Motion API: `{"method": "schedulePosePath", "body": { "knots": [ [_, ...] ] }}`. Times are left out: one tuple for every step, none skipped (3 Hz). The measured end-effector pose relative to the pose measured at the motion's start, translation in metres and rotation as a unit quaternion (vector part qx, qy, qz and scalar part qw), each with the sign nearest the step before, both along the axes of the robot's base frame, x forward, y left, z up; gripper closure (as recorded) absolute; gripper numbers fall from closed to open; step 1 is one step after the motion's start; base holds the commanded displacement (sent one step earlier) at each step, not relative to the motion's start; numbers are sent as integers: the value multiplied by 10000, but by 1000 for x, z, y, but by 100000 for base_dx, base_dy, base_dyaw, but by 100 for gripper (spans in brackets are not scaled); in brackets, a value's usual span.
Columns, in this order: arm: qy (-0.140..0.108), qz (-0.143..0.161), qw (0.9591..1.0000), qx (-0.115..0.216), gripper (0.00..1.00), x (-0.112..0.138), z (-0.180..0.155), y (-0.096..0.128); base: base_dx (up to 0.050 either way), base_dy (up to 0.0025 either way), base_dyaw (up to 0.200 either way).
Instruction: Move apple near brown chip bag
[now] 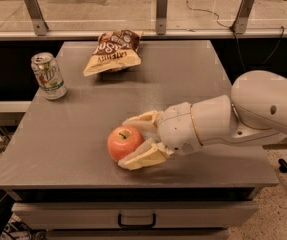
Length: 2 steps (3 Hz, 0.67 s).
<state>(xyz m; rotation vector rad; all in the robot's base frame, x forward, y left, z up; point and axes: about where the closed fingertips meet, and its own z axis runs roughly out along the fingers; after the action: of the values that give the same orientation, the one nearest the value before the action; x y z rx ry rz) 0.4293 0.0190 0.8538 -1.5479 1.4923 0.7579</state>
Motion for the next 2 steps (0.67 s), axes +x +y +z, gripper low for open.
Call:
{"method": "schedulePosePath", "body": {
  "knots": [
    [-11, 19, 10000, -7, 87, -1, 1, 2, 0, 0, 0],
    [-22, 38, 10000, -13, 100, -2, 2, 4, 0, 0, 0]
  ]
}}
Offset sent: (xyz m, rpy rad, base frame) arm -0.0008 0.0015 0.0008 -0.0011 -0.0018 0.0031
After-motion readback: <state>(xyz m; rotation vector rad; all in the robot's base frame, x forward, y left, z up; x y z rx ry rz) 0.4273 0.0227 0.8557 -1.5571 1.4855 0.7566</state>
